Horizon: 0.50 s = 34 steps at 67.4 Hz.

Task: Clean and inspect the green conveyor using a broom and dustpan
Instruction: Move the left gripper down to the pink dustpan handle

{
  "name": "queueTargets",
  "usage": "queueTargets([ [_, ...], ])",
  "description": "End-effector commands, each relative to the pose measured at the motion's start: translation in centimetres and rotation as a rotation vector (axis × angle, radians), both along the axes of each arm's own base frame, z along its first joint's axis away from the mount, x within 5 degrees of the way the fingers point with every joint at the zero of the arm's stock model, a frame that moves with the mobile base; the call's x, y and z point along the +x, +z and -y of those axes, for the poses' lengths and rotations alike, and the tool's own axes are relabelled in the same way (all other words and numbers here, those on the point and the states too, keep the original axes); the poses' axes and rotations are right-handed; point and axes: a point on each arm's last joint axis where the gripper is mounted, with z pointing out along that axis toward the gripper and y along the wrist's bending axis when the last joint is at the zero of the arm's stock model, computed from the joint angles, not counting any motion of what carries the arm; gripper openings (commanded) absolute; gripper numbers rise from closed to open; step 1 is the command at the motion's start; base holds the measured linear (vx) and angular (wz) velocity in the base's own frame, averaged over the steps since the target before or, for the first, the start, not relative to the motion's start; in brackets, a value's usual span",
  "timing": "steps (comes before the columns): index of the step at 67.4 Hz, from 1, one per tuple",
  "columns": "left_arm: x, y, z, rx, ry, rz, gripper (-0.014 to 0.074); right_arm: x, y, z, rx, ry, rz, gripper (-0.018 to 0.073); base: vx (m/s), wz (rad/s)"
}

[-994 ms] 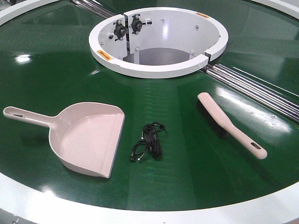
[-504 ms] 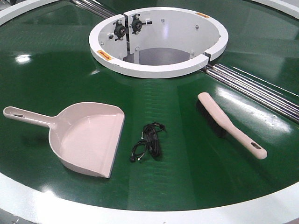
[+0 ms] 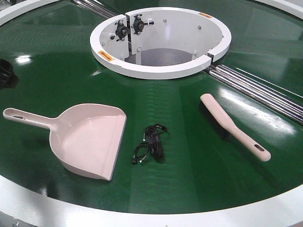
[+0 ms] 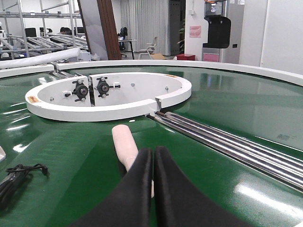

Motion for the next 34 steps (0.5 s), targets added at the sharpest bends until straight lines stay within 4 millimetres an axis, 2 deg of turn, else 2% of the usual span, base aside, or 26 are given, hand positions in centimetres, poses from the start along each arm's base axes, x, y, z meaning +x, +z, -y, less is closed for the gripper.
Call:
queueTargets([
  [1, 1.2, 1.6, 0.3, 0.050, -0.090, 0.066, 0.0533, -0.1, 0.6, 0.0, -0.012, -0.005, 0.076, -0.0008, 0.00, 0.00],
  [7, 2.5, 0.9, 0.4, 0.114, -0.182, 0.070, 0.0533, -0.1, 0.6, 0.0, -0.012, -0.005, 0.076, -0.0008, 0.00, 0.00],
  [11, 2.9, 0.4, 0.7, 0.204, -0.305, 0.058, 0.0533, -0.1, 0.6, 0.0, -0.012, -0.005, 0.076, -0.0008, 0.00, 0.00],
  [17, 3.2, -0.4, 1.3, 0.316, -0.490, 0.011, 0.0533, -0.1, 0.6, 0.0, -0.012, -0.005, 0.076, -0.0008, 0.00, 0.00],
  [26, 3.0, -0.6, 2.7, 0.476, -0.765, 0.003, 0.0533, -0.1, 0.6, 0.0, -0.012, -0.005, 0.076, -0.0008, 0.00, 0.00],
  [34, 3.7, -1.8, 3.1, 0.467, -0.823, -0.030, 0.0533, -0.1, 0.6, 0.0, -0.012, -0.005, 0.076, -0.0008, 0.00, 0.00],
])
